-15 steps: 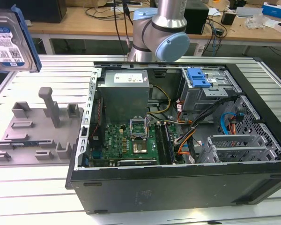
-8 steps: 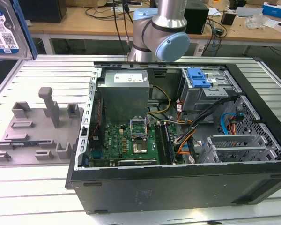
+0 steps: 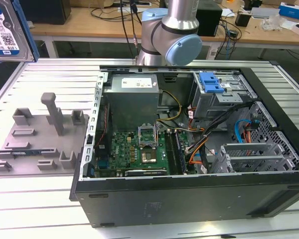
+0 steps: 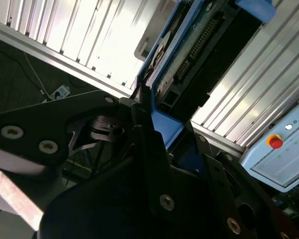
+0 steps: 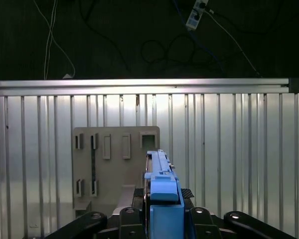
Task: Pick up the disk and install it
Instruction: 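Pick up the disk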
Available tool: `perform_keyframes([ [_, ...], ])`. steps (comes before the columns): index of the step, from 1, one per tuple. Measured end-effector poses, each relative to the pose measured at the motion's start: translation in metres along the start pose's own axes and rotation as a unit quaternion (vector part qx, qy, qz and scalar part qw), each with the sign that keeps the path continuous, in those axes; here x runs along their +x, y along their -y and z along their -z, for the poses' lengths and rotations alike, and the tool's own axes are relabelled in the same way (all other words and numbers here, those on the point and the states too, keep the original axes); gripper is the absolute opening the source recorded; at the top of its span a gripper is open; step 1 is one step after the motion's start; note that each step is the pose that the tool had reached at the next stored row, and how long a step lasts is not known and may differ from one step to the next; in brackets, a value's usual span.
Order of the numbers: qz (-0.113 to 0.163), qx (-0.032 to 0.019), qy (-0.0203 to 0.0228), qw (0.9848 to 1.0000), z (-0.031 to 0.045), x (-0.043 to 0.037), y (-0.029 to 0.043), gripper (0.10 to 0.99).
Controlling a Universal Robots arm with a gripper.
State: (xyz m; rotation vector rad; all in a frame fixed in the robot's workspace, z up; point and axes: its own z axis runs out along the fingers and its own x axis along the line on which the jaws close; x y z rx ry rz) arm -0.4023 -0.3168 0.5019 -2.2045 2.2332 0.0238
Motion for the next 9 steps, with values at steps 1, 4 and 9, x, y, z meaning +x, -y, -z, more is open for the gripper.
perform_keyframes([
  [1, 0.0, 0.0, 0.0, 1.0, 0.0, 0.0, 0.0, 0.369],
  [4, 0.0, -0.0001, -0.0001, 1.0, 0.0001, 0.0003, 0.0001, 0.369],
  [9, 0.0, -0.0014, -0.001, 1.0, 0.0003, 0.0098, 0.0143, 0.369],
])
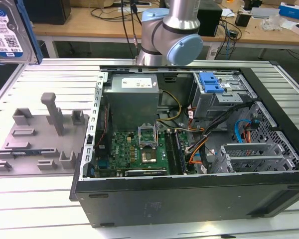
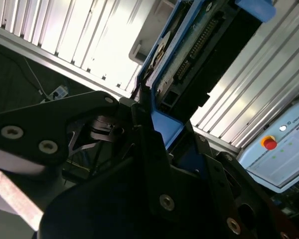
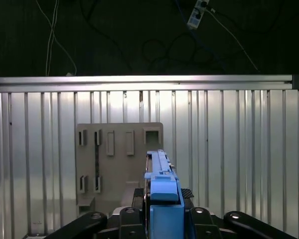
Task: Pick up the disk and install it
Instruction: 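Pick up the disk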
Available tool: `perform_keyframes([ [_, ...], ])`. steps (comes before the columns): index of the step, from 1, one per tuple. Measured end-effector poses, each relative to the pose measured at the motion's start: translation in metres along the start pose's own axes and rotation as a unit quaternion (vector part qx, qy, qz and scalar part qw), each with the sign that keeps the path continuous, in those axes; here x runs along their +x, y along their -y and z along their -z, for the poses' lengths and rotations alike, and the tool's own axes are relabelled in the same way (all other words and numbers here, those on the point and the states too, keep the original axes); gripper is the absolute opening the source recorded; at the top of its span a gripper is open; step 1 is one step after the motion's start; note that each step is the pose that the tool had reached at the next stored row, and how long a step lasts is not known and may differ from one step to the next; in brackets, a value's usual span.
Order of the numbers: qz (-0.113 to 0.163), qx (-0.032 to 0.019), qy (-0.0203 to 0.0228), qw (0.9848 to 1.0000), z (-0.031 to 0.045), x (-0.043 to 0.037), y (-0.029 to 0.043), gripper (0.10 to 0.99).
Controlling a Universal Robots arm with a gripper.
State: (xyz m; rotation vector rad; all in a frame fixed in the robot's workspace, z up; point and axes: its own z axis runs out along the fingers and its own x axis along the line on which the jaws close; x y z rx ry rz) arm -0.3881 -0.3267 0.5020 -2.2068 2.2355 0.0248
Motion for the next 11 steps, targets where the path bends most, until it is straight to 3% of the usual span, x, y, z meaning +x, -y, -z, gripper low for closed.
perform_keyframes([
  [2, 0.0, -0.0012, 0.0, 1.0, 0.0002, 0.0065, 0.0112, 0.369],
  [5, 0.0, -0.002, 0.0, 1.0, 0.0004, 0.0146, 0.0223, 0.369],
  [8, 0.0, -0.0026, 0.0, 1.0, 0.0008, 0.0295, 0.0391, 0.369],
  [11, 0.0, -0.0026, 0.0, 1.0, 0.0009, 0.0385, 0.0502, 0.369],
])
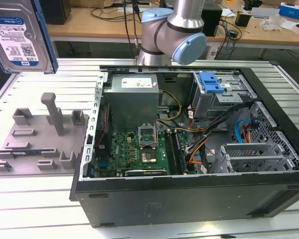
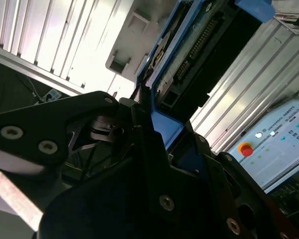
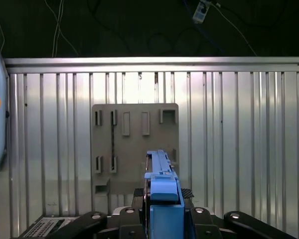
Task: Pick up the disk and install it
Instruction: 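Pick up the disk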
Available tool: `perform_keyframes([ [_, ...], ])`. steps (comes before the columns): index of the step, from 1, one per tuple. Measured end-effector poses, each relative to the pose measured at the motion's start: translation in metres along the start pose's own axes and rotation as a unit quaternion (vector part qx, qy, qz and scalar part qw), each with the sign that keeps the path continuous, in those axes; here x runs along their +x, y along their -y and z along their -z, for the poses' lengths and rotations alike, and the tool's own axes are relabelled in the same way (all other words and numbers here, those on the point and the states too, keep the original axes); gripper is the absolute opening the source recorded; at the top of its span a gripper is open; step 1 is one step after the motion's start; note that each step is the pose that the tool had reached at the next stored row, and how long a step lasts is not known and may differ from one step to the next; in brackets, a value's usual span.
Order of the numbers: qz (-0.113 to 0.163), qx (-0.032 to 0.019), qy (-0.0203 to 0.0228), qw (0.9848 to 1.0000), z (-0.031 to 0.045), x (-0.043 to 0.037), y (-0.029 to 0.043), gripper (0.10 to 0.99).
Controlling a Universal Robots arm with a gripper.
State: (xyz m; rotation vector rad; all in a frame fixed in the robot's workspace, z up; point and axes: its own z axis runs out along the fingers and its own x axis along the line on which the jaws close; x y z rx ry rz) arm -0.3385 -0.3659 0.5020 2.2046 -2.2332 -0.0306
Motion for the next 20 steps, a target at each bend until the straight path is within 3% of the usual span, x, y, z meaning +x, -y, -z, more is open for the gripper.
perform_keyframes([
  [7, 0.0, 0.0, 0.0, 1.0, 0.0007, 0.0168, 0.0288, 0.369],
  [10, 0.0, 0.0, 0.0, 1.0, 0.0011, 0.0268, 0.0516, 0.369],
  [14, 0.0, 0.0, 0.0, 1.0, 0.0013, 0.0345, 0.0672, 0.369],
  [15, 0.0, 0.0, 0.0, 1.0, 0.0013, 0.039, 0.0757, 0.369],
  [19, 0.0, 0.0, 0.0, 1.0, 0.0014, 0.0463, 0.0914, 0.369],
  [20, 0.0, 0.0, 0.0, 1.0, 0.0014, 0.0486, 0.0982, 0.369],
])
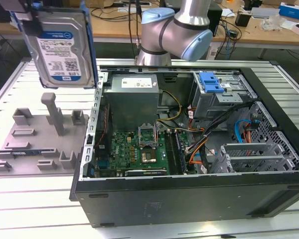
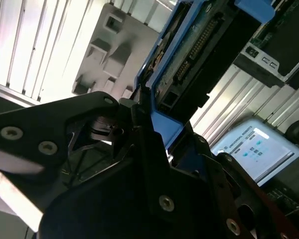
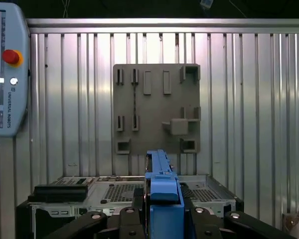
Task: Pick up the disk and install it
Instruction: 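Pick up the disk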
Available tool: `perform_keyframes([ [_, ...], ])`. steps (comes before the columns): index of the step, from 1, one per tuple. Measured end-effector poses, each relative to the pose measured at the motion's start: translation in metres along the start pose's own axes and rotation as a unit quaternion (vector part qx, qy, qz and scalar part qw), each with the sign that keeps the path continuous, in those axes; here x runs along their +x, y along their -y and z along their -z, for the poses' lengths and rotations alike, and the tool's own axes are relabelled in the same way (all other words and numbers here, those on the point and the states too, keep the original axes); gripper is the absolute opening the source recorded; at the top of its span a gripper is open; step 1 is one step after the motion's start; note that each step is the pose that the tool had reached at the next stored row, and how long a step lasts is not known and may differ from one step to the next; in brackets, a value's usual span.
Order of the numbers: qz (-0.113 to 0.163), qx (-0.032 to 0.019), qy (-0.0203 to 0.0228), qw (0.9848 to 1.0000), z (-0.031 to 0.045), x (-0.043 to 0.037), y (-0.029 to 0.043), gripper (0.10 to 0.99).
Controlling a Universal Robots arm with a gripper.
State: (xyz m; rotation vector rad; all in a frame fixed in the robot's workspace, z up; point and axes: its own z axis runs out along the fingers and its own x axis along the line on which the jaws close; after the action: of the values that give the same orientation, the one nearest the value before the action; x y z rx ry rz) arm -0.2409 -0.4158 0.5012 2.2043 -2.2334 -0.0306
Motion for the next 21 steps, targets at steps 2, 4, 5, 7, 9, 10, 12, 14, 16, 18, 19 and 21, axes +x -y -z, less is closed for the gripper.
perform_keyframes([
  [2, 0.0, 0.0, 0.0, 1.0, 0.0, 0.0033, 0.0097, 0.369],
  [4, 0.0, 0.0, 0.0, 1.0, 0.0001, 0.0069, 0.0205, 0.369],
  [5, 0.0, 0.0, 0.0, 1.0, 0.0001, 0.0084, 0.0248, 0.369],
  [7, 0.0, 0.0, 0.0, 1.0, 0.0001, 0.0146, 0.0421, 0.369],
  [9, 0.0, -0.0001, -0.0001, 1.0, 0.0001, 0.0208, 0.0569, 0.369],
  [10, 0.0, 0.0, 0.0, 1.0, 0.0, 0.0229, 0.0616, 0.369],
  [12, 0.0, 0.0001, 0.0002, 1.0, -0.0004, 0.0278, 0.0728, 0.369],
  [14, 0.0, 0.0, 0.0, 1.0, -0.0004, 0.0319, 0.0821, 0.369],
  [16, 0.0, 0.0, 0.0, 1.0, -0.0006, 0.038, 0.0968, 0.369],
  [18, 0.0, 0.0001, 0.0001, 1.0, -0.0007, 0.0415, 0.1061, 0.369],
  [19, 0.0, 0.0, 0.0, 1.0, -0.0007, 0.0436, 0.1119, 0.369],
  [21, 0.0, 0.0001, 0.0001, 1.0, -0.0008, 0.0466, 0.1212, 0.369],
])
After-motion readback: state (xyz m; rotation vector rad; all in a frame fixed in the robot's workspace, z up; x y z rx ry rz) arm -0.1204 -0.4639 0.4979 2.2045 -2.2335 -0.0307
